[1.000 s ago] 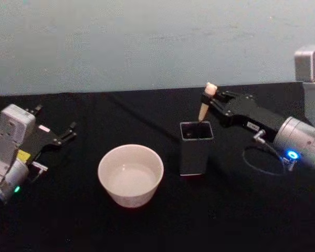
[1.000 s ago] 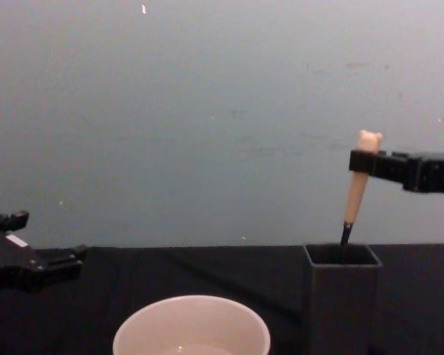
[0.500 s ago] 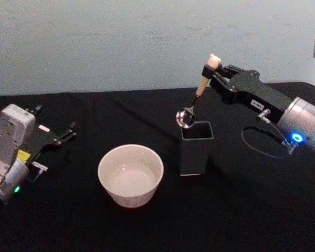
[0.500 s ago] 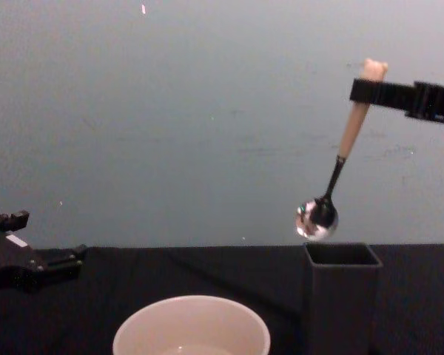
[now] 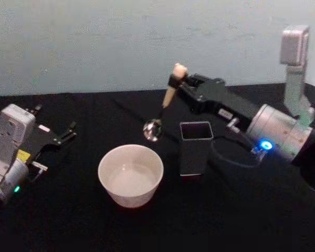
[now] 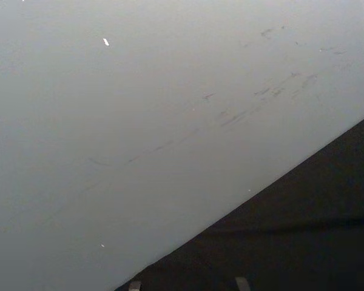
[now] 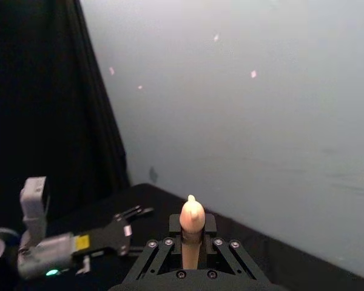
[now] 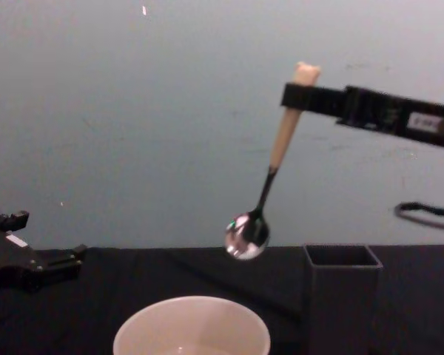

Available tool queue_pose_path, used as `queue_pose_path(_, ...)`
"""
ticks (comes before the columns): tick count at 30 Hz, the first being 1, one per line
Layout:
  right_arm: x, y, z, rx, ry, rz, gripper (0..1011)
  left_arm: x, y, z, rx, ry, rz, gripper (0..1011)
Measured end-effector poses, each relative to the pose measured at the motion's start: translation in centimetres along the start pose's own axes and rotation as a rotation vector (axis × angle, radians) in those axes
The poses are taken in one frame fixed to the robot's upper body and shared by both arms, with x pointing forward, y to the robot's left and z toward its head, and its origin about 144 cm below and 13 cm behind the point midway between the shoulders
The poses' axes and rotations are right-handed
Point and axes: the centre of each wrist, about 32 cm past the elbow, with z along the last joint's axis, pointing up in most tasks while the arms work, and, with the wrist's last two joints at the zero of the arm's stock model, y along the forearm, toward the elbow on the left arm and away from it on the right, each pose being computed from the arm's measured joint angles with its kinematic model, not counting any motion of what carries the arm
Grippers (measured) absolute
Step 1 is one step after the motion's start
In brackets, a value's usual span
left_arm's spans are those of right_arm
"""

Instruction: Pick up the stirring spoon with one hand, stir inside the cup, then place it back in its original position.

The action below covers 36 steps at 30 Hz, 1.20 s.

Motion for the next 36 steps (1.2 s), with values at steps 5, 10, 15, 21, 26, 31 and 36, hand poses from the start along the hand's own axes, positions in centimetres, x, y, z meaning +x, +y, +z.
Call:
queue_pose_path(5,-0.8,1.1,-1.4,-0.045,0.009,0.044,202,0.0,0.0,0.0,0.000,0.000,0.000,1001)
queue_pose_path(10,-1.2,1.6,-2.6,-0.082,0.009,0.064,202,0.0,0.0,0.0,0.000,0.000,0.000,1001)
queue_pose_path(15,-1.4,2.0,-3.6,-0.115,-0.001,0.072,202,0.0,0.0,0.0,0.000,0.000,0.000,1001)
queue_pose_path(21,-1.5,2.5,-5.1,-0.162,-0.022,0.086,202,0.0,0.0,0.0,0.000,0.000,0.000,1001)
queue_pose_path(26,-1.6,2.8,-5.8,-0.183,-0.039,0.095,202,0.0,0.0,0.0,0.000,0.000,0.000,1001)
queue_pose_path(31,-1.6,3.2,-6.3,-0.195,-0.050,0.102,202,0.0,0.0,0.0,0.000,0.000,0.000,1001)
queue_pose_path(36,-1.8,3.8,-6.7,-0.207,-0.058,0.113,203,0.0,0.0,0.0,0.000,0.000,0.000,1001)
